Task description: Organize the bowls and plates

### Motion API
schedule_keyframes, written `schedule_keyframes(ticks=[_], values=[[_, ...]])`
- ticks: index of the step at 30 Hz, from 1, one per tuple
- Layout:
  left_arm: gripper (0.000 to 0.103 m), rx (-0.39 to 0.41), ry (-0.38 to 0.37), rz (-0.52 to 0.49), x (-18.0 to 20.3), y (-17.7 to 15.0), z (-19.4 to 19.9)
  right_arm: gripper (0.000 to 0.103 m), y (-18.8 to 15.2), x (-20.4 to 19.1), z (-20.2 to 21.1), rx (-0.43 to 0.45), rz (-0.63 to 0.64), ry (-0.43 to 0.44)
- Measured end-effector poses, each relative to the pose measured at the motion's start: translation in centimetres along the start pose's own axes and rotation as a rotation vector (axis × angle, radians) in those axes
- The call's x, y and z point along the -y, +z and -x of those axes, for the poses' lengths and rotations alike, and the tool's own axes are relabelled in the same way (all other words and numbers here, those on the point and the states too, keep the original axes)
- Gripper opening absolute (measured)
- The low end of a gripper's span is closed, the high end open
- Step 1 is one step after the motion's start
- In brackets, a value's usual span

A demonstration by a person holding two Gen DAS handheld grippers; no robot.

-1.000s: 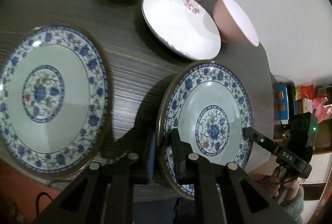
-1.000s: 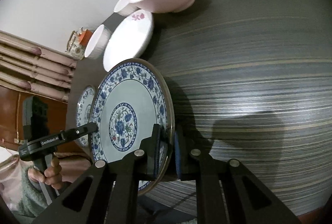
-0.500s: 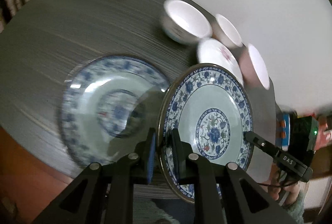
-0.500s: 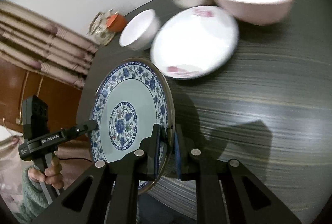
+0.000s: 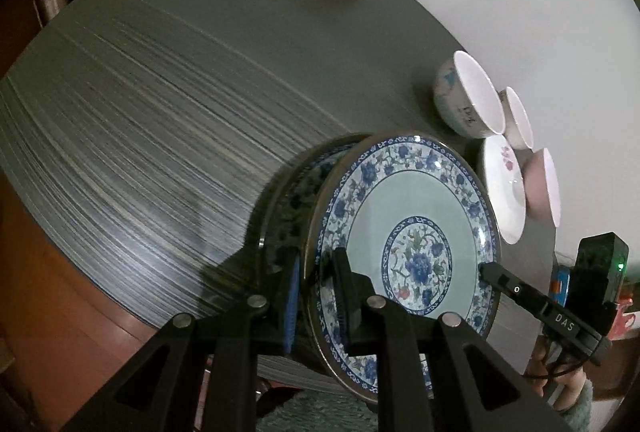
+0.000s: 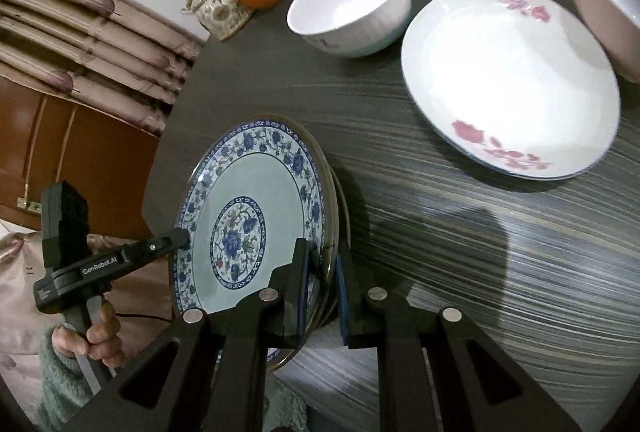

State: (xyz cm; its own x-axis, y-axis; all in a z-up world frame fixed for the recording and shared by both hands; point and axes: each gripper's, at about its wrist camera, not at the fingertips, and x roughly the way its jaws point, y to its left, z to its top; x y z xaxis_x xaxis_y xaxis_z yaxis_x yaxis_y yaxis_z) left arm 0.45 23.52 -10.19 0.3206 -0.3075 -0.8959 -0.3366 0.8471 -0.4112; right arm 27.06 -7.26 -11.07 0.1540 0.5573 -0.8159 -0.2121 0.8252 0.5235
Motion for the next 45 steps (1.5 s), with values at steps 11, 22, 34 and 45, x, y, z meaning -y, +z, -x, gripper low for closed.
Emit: schedule_keyframes(ticks=[11,22,34,45], values=[[0.015,-0.01,0.013,0.011,-0.8,0.4,-1.6,0.016,-0.1,-0.6,-1.6,-0.035,0.016,-0.045],[0.016,0.002,0.046,0.012,0.0,0.6,-2.5,0.037,-0.6,-2.5,-2.2,-0.058,0.093,-0.11],[0.025,0.026,0.112,-0.031,1.5,0.3,-2.8,0.052,-0.7,-3.2,-2.7,-0.073,0.132,-0.153],[0.041,0.078,0.233,-0.081,2.9,0.4,-2.8,0.054,-1.4,-2.5,-0.8,-0.014,0.126,-0.114]])
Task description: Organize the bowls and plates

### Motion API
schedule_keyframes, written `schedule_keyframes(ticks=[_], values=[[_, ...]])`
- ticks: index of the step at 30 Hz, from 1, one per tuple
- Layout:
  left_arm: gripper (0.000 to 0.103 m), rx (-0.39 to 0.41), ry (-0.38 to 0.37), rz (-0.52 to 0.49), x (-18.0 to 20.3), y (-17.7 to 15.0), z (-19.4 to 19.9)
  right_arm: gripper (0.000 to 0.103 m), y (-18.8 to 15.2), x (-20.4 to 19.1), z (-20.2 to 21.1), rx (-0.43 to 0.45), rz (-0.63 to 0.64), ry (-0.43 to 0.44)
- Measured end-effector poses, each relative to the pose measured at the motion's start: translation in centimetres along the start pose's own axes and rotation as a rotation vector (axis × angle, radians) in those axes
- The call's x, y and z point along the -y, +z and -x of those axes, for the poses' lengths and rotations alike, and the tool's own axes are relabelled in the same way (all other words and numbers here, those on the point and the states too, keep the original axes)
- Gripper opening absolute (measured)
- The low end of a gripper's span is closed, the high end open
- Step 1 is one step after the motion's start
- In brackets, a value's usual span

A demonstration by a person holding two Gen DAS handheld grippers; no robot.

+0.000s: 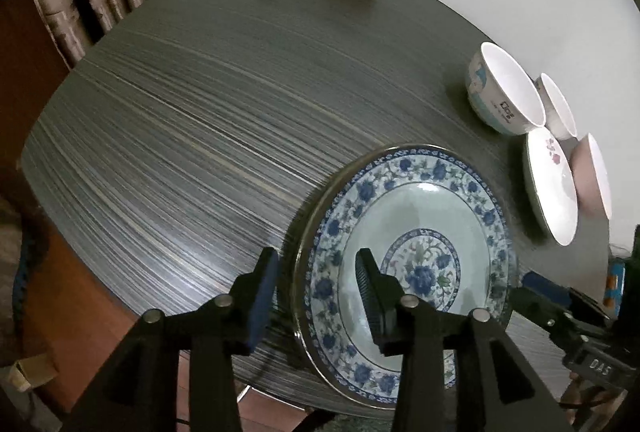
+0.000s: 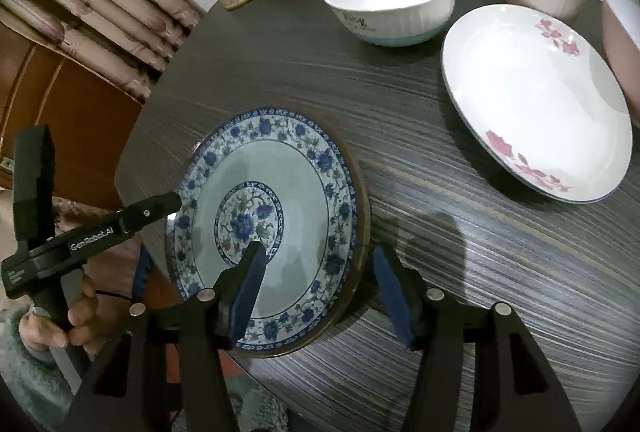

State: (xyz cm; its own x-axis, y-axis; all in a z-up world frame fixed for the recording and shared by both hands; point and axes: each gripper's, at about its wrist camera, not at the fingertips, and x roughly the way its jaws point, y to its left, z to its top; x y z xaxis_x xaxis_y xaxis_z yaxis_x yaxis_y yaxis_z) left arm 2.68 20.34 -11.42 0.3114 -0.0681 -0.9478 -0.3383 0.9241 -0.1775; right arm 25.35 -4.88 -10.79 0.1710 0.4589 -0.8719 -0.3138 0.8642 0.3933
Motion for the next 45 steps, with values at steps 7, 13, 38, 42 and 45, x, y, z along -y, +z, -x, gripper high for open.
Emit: schedule_keyframes(ticks=[7,13,38,42,45], values=[[0.042,0.135,0.183,-0.069,2.4,-0.2,1.9,0.054,-0.8,1.0,2.5,0.11,0.034,-0.125],[0.047,0.202,0.163,-0.155,7.2,-1.0,3.1,0.054,-1.5,2.3,5.4,0.221,0.094,-0.286],[0.051,0.095,-0.155,-0.245,21.7,2.0,-3.2,0.054,-1.4,14.7,9.0,0.332,-0.153,-0.058],[0.051,0.069,-0.193,-0.216,22.0,3.1,-4.6,0.046,-0.7,16.5,8.6,0.347,-0.206,-0.02],[0.051,0.044,-0.21,-0.207,22.4,3.8,-5.8,0.041,0.2,17.6,8.1,0.347,-0.232,-0.009]])
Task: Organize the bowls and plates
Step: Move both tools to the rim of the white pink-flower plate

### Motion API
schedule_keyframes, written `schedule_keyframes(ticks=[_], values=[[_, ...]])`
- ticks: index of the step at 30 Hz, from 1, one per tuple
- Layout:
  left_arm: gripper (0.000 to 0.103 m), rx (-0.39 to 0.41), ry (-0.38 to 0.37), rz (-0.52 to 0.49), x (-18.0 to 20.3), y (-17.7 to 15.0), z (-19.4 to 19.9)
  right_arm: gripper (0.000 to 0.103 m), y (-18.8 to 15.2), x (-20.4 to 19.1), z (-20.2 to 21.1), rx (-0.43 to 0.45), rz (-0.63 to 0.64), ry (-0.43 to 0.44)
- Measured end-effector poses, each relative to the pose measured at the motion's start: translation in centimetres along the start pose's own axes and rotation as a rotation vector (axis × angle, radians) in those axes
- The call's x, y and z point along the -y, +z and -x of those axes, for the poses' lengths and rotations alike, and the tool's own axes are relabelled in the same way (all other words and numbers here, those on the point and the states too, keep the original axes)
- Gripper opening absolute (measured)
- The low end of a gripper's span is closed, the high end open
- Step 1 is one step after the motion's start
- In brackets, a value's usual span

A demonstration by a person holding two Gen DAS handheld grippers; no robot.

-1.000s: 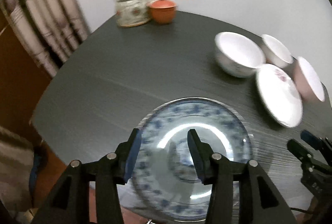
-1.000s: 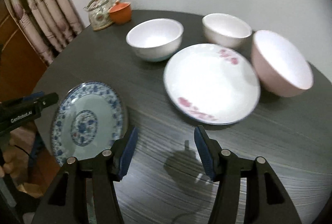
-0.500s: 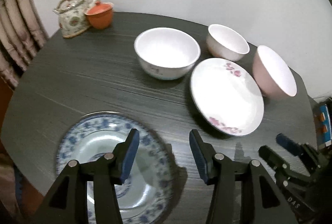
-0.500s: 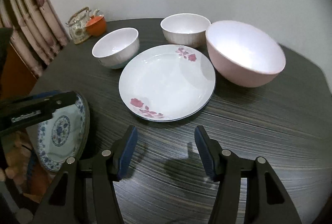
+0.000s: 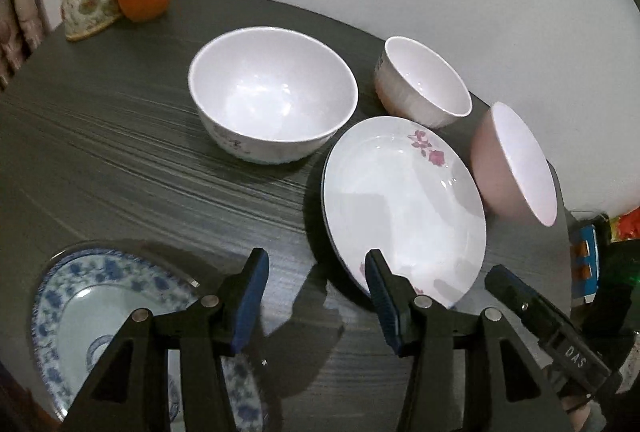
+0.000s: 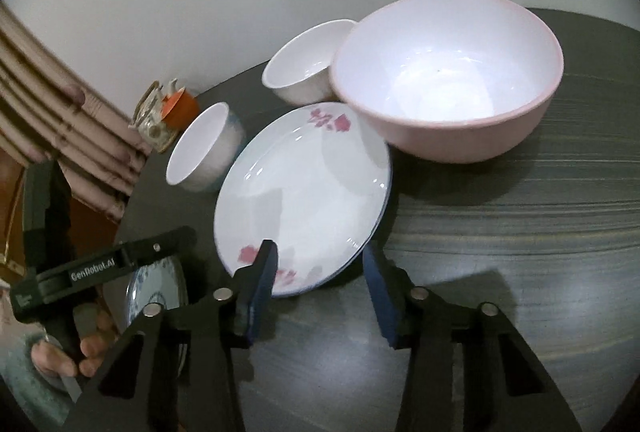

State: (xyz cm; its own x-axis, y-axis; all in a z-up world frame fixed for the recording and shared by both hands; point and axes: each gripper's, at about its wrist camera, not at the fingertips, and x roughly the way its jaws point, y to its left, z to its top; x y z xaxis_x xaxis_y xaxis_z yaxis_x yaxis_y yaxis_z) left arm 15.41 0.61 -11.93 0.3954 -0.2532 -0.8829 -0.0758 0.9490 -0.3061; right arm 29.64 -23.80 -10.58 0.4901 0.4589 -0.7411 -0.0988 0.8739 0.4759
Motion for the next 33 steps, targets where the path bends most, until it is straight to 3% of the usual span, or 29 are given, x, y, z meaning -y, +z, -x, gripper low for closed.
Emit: schedule_keyframes(ticks=[7,26,28,33], values=[[0.051,-0.043,-0.011,0.017,0.1,1.1,-2.8,0.034,1.2,1.5,-1.4,-0.009,-0.021,-0.016],[0.05,-0.056,-0.001,-0.045,2.1,3.2,-5.9,0.021,2.6,3.3,-3.7,-0.013,-0.023,-0.027],[0.039,-0.061,-0.009,-0.045,2.3,3.7,-6.3,0.018,2.7,3.4,-3.8,-0.012,-0.021,-0.031],[0.026,-0.062,-0.024,-0.045,2.7,4.4,-6.9,0.014,2.8,3.9,-3.9,-0.025,-0.034,-0.031]])
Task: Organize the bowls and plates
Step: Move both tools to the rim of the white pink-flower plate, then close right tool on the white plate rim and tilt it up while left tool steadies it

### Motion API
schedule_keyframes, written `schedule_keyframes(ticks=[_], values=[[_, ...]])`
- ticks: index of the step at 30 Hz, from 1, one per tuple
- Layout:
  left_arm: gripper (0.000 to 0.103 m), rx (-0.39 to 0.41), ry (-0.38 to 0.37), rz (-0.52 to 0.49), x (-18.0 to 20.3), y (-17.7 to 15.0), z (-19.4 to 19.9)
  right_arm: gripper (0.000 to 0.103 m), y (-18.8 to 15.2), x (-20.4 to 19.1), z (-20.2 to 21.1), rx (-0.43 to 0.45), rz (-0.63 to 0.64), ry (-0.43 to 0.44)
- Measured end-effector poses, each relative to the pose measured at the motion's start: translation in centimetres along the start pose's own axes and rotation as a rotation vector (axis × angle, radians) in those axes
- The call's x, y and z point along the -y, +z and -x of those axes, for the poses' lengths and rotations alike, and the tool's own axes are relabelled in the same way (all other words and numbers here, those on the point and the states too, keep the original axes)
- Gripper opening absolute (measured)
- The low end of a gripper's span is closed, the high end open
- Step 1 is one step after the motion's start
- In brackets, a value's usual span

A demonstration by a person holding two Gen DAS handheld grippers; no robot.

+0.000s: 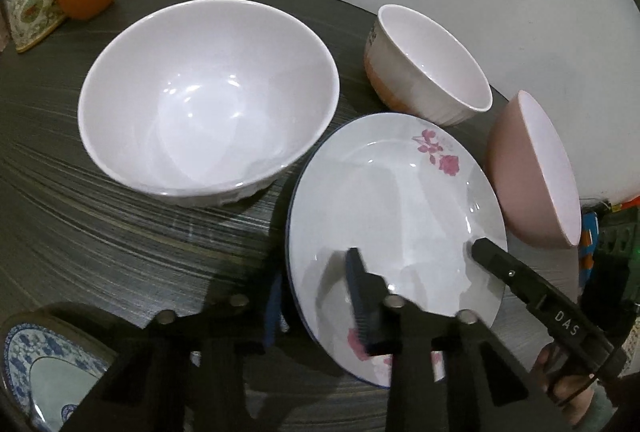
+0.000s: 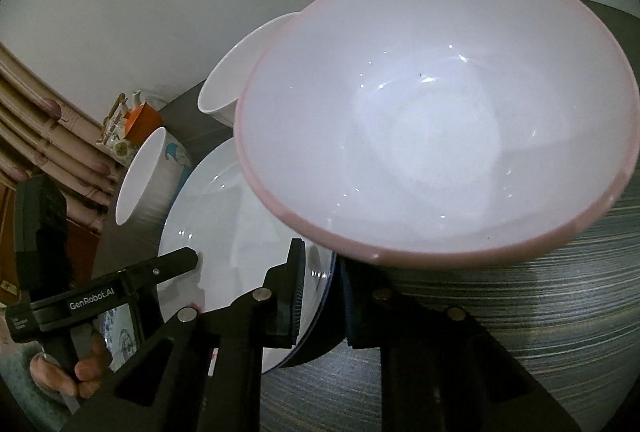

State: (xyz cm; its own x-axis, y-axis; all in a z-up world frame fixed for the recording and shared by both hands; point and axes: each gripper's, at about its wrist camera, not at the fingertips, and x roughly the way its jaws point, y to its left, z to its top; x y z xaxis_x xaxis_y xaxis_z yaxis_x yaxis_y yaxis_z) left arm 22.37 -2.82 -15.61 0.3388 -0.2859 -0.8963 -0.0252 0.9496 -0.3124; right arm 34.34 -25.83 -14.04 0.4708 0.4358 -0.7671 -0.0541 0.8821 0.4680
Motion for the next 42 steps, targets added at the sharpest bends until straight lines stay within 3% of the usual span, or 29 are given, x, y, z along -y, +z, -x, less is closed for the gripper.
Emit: schedule_keyframes(ticks=[5,13,42], values=[[0.019,0.001,0.008,-0.001,-0.1,0.4,-0.2,0.011,0.0,-0.1,-0.4,-0.016,-0.002,-0.008],[0.018,-0.038,-0.006,-0.02,0.1,-0.6,-0.4,0.011,-0.5,-0.4,0.0,-0.048,-0.004,-0.031],[0.019,-0.154,0.001,-0.101,2.6,-7.4,0.3,0.011,-8.1,-0.7,3.8,-0.12,-0.057,-0.058]])
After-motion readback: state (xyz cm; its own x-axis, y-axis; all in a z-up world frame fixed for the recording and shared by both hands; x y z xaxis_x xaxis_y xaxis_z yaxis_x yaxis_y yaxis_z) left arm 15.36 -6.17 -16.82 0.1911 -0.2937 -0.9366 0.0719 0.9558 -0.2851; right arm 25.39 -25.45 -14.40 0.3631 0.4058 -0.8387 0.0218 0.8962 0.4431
